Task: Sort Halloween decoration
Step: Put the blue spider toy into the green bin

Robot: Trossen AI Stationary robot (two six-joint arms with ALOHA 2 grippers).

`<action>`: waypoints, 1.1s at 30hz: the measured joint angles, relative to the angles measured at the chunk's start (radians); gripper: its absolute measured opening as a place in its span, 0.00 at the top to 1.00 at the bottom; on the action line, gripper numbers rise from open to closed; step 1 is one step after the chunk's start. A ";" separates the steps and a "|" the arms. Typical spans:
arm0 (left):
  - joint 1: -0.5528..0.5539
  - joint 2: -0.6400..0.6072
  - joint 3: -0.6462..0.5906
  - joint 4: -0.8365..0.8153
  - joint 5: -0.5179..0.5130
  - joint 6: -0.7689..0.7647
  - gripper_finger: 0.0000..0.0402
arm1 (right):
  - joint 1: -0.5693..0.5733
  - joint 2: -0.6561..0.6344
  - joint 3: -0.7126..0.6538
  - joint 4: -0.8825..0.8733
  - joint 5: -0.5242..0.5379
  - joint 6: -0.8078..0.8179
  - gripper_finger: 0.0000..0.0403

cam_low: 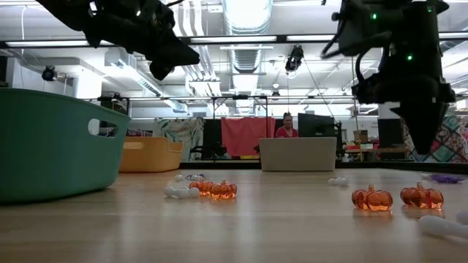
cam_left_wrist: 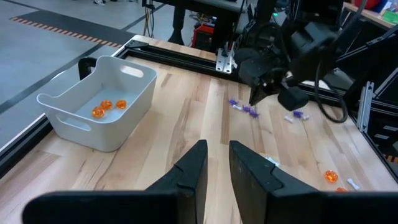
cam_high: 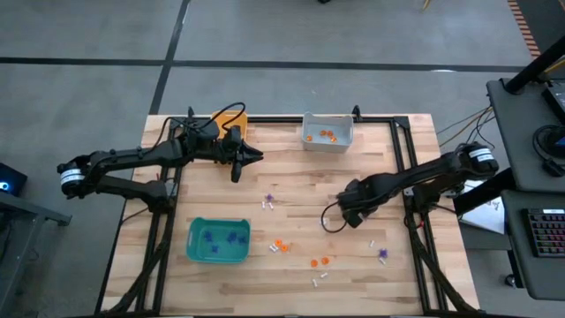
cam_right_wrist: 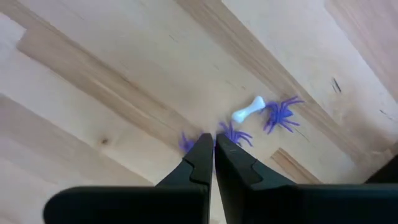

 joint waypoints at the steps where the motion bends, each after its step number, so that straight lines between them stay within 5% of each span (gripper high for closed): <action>1: 0.000 0.000 0.000 0.000 0.000 0.000 0.88 | 0.000 -0.011 0.001 -0.003 -0.001 0.009 0.98; 13: -0.001 0.000 0.000 0.000 0.000 0.000 0.88 | 0.000 -0.021 -0.039 -0.067 -0.081 0.126 0.96; 25: -0.001 0.000 -0.002 0.000 0.001 0.000 0.88 | -0.002 -0.021 -0.076 -0.017 -0.029 0.102 0.63; 33: -0.001 0.000 -0.003 0.000 0.001 0.000 0.88 | -0.002 -0.021 -0.153 0.084 -0.029 0.118 0.62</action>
